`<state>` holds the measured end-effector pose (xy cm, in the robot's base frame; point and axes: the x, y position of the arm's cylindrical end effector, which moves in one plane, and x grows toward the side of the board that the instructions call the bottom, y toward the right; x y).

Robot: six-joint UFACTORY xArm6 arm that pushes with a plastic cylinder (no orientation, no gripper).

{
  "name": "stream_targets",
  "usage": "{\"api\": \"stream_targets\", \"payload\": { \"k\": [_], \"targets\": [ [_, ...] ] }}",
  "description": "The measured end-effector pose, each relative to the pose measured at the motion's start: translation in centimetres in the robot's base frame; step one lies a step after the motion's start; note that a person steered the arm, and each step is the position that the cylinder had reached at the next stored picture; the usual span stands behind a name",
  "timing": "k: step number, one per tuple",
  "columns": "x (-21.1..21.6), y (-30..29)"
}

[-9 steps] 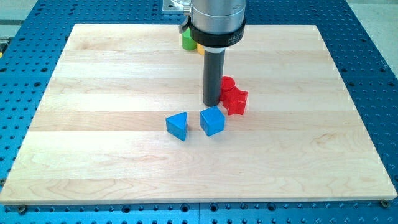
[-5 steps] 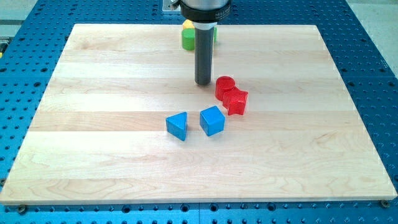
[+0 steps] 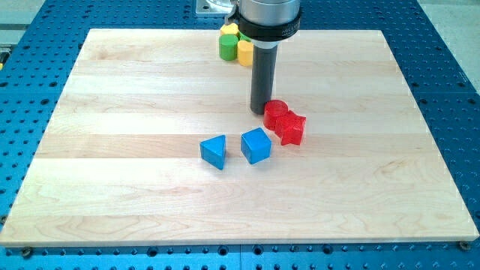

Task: Move the red blocks to the right side of the board

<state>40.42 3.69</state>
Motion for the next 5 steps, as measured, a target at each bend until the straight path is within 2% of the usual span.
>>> {"api": "stream_targets", "payload": {
  "k": [2,5],
  "targets": [
    [4.4,0.0],
    [6.6,2.3]
  ]
}}
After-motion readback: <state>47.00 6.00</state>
